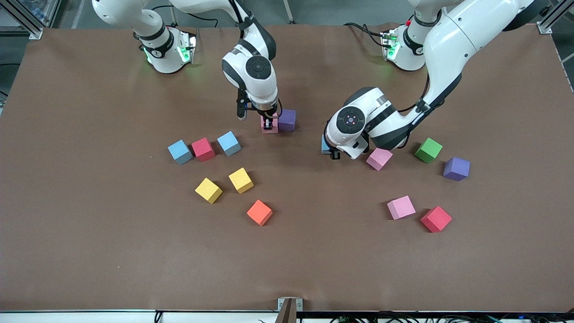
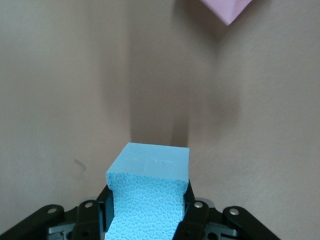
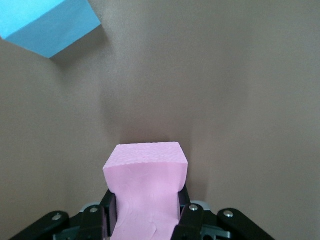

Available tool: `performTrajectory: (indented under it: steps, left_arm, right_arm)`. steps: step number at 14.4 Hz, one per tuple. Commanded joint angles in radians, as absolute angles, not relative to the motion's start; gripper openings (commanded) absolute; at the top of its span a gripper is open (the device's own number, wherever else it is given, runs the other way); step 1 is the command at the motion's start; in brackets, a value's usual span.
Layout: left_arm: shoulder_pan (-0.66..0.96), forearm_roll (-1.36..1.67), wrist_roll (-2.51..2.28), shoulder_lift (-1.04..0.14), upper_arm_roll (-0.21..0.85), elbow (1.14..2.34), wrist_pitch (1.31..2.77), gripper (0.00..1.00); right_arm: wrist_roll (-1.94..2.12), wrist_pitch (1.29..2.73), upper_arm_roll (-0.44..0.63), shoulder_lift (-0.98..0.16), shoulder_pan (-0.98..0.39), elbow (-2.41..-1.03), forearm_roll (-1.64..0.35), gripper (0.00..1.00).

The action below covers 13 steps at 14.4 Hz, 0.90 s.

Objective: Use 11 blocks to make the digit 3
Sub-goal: 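Carry the blue cube toward purple with the left gripper while the right gripper carries pink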

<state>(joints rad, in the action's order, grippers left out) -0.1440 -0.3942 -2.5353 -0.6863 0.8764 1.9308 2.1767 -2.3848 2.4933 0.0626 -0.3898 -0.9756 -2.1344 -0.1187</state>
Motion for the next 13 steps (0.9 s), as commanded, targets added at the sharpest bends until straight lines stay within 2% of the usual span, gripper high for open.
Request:
performTrajectory:
  steps: [1, 3, 13]
  left_arm:
    - [-0.158, -0.345, -2.588, -0.667, 0.902, 1.979, 2.230, 0.25]
    - [-0.166, -0.345, -2.615, -0.657, 0.931, 2.023, 2.229, 0.25]
    - [-0.156, -0.345, -2.625, -0.670, 0.959, 2.063, 2.316, 0.27]
  right_arm:
    - [-2.401, 2.534, 0.069, -0.350, -0.989, -2.201, -0.132, 0.00]
    - [-2.404, 2.534, 0.069, -0.350, -0.991, -2.203, -0.132, 0.00]
    - [-2.456, 2.533, 0.069, -0.347, -1.034, -2.206, -0.132, 0.00]
